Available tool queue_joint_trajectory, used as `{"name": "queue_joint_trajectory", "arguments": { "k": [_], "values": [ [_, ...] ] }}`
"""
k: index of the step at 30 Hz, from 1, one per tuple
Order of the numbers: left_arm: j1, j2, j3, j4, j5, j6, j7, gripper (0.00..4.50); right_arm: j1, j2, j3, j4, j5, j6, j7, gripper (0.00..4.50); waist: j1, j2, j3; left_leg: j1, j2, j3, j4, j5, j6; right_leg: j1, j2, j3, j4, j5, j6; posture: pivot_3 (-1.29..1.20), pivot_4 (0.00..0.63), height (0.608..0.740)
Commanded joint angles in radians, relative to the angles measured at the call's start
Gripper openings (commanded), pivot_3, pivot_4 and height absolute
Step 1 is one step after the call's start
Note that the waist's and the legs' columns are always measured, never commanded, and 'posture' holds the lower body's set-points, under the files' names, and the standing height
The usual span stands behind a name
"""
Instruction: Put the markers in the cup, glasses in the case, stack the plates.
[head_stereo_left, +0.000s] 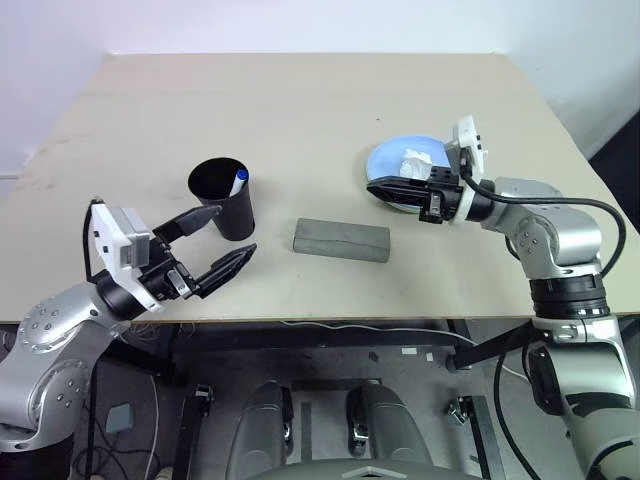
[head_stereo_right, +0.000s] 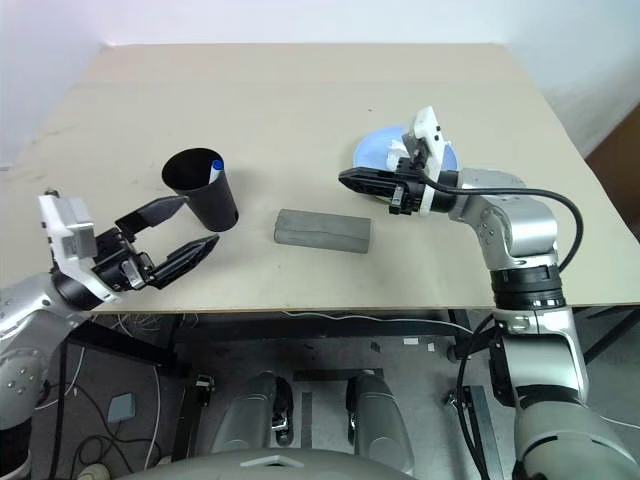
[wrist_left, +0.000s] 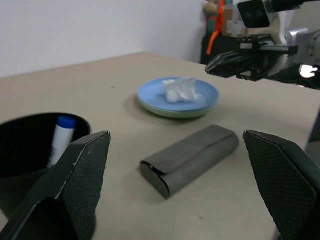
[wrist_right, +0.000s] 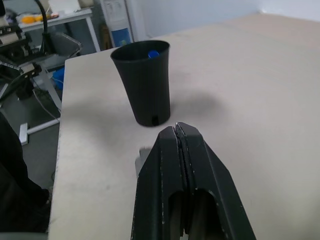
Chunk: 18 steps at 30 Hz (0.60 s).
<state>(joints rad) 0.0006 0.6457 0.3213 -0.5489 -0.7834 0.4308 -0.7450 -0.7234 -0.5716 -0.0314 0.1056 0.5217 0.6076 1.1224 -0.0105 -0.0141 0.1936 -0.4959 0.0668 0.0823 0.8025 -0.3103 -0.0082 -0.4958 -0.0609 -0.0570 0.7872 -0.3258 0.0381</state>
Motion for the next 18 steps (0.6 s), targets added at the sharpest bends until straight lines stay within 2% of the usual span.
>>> {"name": "queue_joint_trajectory", "arguments": {
  "k": [1,5,12,18],
  "values": [
    [-0.056,-0.027,-0.096,0.058,0.071,-0.049,-0.031,4.45,0.025,-0.014,-0.055,-0.067,0.040,0.035,-0.045,0.00,0.000,0.000,0.000,0.000,0.000,0.000,0.000,0.000,0.000,0.000,0.000,0.000,0.000,0.000,0.000,0.00,0.150,0.670],
    [-0.099,-0.059,-0.153,0.132,0.125,-0.099,-0.067,4.45,0.053,-0.022,-0.069,-0.101,0.038,0.037,-0.080,0.00,-0.002,0.000,0.000,0.000,0.000,0.000,0.000,0.000,0.000,0.000,0.003,0.000,0.000,0.000,0.000,0.00,0.150,0.670],
    [-0.128,-0.081,-0.183,0.244,0.184,-0.158,-0.123,4.45,0.081,-0.050,-0.080,-0.128,0.039,0.046,-0.107,0.00,0.000,0.000,0.000,0.000,0.000,0.000,-0.001,0.000,0.000,-0.001,0.004,0.000,-0.001,0.001,0.001,0.00,0.150,0.670],
    [-0.128,-0.095,-0.189,0.265,0.192,-0.175,-0.145,4.45,0.068,-0.053,-0.087,-0.127,0.047,0.056,-0.135,0.00,0.000,0.000,0.000,0.000,0.000,0.000,-0.001,0.000,0.000,0.000,0.002,0.000,-0.001,0.000,0.000,0.00,0.150,0.670]
  ]
}}
